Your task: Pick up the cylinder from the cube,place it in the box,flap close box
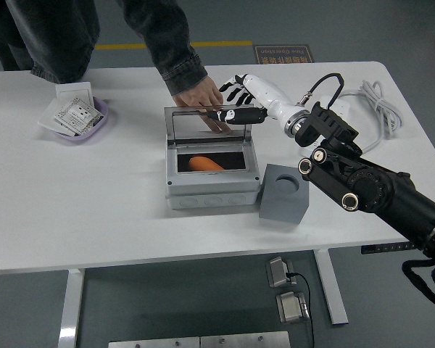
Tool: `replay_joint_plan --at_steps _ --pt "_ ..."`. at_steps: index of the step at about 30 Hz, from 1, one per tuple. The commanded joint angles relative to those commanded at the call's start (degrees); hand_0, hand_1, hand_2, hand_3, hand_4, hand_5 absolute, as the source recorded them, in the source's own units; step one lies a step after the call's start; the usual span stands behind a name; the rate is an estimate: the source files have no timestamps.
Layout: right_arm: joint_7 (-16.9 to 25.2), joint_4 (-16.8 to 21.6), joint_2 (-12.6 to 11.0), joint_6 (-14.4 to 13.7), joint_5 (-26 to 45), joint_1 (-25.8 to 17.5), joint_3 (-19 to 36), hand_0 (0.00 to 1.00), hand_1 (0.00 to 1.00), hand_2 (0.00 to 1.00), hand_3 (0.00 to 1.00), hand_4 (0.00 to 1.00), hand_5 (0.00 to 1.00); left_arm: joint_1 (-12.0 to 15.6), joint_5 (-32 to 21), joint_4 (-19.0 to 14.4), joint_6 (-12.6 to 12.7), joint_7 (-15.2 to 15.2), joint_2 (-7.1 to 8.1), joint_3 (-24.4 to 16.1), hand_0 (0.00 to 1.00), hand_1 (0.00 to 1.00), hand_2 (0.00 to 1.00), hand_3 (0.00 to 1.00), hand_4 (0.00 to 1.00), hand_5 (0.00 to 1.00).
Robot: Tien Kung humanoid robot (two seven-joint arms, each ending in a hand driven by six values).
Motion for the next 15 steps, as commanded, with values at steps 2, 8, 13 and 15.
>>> replay_joint_plan --at_steps 2,8,13,15 --pt "-0.23 2.13 -0.93 -0.16 -0.5 -0.79 0.05 0.532 0.496 0.62 0.71 0.951 0.606 0.0 -0.08 0.0 0.02 -0.03 -0.04 0.05 0.64 0.698 0.673 0.698 0.774 0.52" --pt "-0.84 9.83 -4.11 -0.74 -1.31 -3.45 -0.11 0.534 0.491 0.617 0.709 0.945 0.603 0.16 -0.12 0.0 0.03 -0.03 -0.15 -0.01 0.64 0.698 0.673 0.698 0.775 0.521" --pt "-1.05 15.7 -6.9 -1.2 -1.5 -6.41 -0.69 0.534 0.491 0.617 0.709 0.945 0.603 0.09 -0.52 0.0 0.1 -0.1 -0.2 0.17 0.64 0.698 0.673 0.698 0.775 0.521" --pt "-1.1 17.71 -7.72 -1.32 -1.43 -7.46 -0.75 0.506 0.484 0.617 0.709 0.938 0.604 0.11 -0.54 0.0 0.11 -0.1 -0.23 0.14 0.641 0.698 0.673 0.698 0.776 0.522"
